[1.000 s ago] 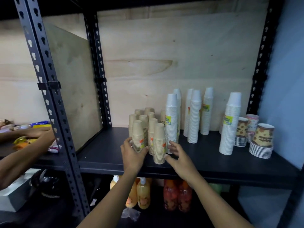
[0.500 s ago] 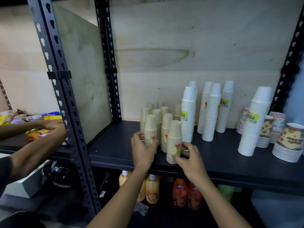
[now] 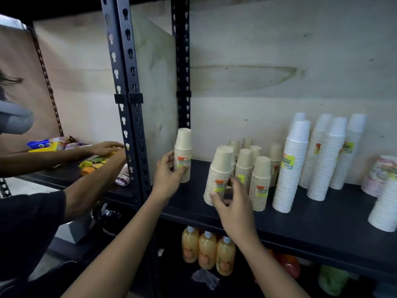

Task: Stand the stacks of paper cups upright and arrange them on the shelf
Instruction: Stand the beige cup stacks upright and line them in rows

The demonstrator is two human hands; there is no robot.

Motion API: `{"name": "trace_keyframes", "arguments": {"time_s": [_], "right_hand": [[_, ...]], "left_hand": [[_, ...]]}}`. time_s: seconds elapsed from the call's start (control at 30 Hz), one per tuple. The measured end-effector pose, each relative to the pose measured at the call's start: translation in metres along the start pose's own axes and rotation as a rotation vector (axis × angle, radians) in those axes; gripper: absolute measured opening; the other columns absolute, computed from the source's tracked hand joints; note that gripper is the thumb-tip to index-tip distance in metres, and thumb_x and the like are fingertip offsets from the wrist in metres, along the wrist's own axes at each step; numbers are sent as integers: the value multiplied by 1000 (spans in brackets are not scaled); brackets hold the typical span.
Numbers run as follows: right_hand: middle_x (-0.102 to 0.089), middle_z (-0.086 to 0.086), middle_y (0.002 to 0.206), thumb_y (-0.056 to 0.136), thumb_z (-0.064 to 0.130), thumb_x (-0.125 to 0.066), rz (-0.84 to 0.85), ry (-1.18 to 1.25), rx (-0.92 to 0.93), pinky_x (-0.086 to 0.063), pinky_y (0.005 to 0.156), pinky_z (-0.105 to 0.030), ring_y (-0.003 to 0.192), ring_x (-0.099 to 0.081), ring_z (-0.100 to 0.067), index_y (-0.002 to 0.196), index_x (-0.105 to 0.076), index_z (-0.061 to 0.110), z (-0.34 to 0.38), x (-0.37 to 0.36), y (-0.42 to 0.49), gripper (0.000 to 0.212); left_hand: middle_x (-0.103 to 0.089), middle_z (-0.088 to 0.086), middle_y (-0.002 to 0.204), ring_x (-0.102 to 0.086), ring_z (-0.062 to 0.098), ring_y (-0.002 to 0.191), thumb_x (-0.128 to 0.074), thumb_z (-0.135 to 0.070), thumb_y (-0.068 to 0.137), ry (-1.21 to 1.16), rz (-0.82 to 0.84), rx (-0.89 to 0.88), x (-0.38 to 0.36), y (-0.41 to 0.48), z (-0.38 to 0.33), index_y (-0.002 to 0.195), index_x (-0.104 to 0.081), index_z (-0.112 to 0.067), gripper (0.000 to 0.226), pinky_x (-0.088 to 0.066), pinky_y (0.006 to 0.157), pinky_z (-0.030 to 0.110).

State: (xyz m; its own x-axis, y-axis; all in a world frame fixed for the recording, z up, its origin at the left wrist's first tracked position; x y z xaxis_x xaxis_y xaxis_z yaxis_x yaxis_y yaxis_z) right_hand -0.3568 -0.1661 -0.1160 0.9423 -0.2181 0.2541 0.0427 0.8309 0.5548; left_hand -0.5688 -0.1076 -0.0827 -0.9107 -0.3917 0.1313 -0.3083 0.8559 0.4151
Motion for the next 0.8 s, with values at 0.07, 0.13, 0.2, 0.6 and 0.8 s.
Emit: {"name": "trace_keyframes", "arguments": {"time_s": [0.07, 0.13, 0.2, 0.6, 0.8], "right_hand": [[-59, 9, 125, 89, 30, -74, 24, -40, -39, -57, 90, -29, 109, -62, -7, 137, -49, 26, -6, -27, 18, 55], [-59, 5, 127, 91, 26, -72, 39, -95, -99, -49, 91, -25, 112, -59, -10, 138, -46, 22, -14, -51, 35, 54], [-58, 0, 130, 94, 20, -69, 44, -128, -160, -43, 88, -24, 111, -56, -13, 138, -42, 18, -23, -72, 50, 52], [-46, -16, 132, 94, 16, -66, -145, -235, -299, -48, 99, -47, 118, -53, -33, 141, -35, 8, -90, -137, 144, 57], [-36, -14, 139, 89, 9, -69, -203, -206, -335, -45, 104, -46, 123, -47, -30, 137, -33, 13, -108, -149, 173, 61]], "left_hand": [[-53, -2, 140, -54, 15, 126, -71, -15, 94, -28, 36, 48, 0, 15, 10, 149, -43, -20, 62, -47, 104, 37], [-52, -1, 143, -52, 16, 128, -66, -15, 97, -31, 67, 92, -5, 30, 28, 151, -41, -21, 60, -46, 101, 35], [-50, 1, 144, -52, 19, 130, -63, -16, 99, -20, 95, 132, -12, 42, 49, 150, -41, -23, 56, -46, 100, 34], [-52, 1, 141, -56, 13, 120, -56, -1, 99, -163, 127, 186, -52, 107, 108, 145, -34, -28, 58, -48, 87, 24], [-51, -5, 132, -52, -7, 104, -54, -4, 101, -169, 181, 167, -81, 131, 114, 149, -33, -25, 57, -47, 85, 18]]}}
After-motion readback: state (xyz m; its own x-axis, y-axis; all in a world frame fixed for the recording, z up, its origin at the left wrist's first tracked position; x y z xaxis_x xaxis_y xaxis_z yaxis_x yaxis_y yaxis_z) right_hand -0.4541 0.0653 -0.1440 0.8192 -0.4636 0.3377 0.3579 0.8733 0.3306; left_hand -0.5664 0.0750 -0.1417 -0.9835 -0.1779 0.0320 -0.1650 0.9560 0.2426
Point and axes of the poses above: each hand's wrist, its own y-axis towards the middle knuckle, its own x-axis out of the back of the hand, z = x × y, the point moved 3 cm from there along y, towards the middle knuckle
